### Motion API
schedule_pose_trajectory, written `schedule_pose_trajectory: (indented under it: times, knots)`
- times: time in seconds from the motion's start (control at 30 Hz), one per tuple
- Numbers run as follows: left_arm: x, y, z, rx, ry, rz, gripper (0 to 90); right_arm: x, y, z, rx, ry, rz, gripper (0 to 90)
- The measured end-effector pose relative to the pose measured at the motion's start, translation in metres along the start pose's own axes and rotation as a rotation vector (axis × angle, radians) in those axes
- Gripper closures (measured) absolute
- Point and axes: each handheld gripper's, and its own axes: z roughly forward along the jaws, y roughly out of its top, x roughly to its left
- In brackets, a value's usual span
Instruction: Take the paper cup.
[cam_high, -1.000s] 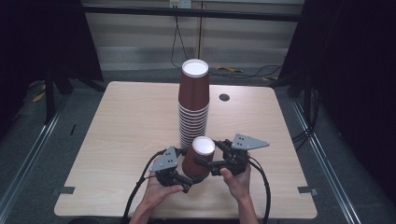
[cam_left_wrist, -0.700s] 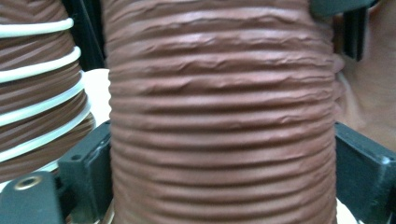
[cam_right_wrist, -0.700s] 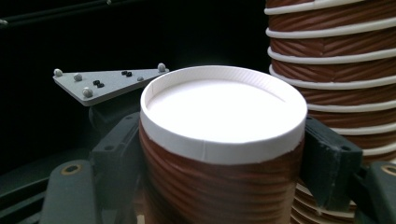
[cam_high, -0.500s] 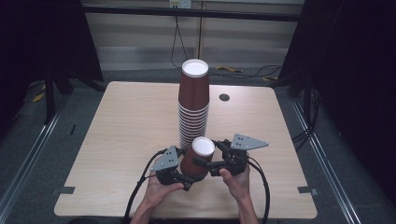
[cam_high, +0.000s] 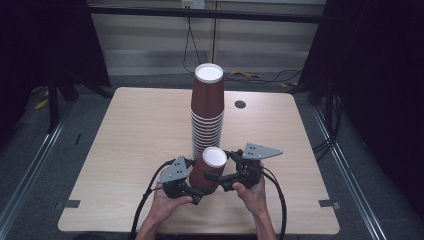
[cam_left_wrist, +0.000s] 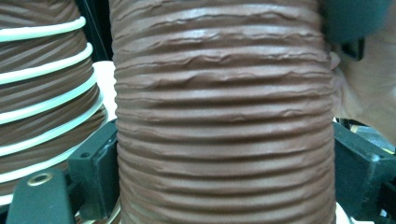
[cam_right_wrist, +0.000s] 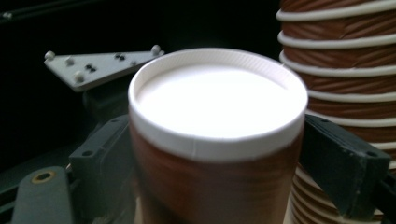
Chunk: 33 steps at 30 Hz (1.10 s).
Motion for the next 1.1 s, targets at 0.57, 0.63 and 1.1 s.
schedule_pose_trajectory:
  times: [0.57, 0.63, 1.1]
  knots:
    - [0.008, 0.010, -0.020, 0.111, 0.020, 0.031, 12.6, -0.002, 0.000, -0.021, 0.032, -0.049, -0.023, 13.8]
    - [0.007, 0.012, -0.021, 0.115, 0.016, 0.041, 12.7, -0.002, 0.000, -0.021, 0.031, -0.048, -0.026, 13.8]
    - [0.013, 0.017, -0.018, 0.279, -0.016, 0.071, 13.2, 0.003, -0.003, -0.024, 0.174, -0.078, -0.087, 14.7]
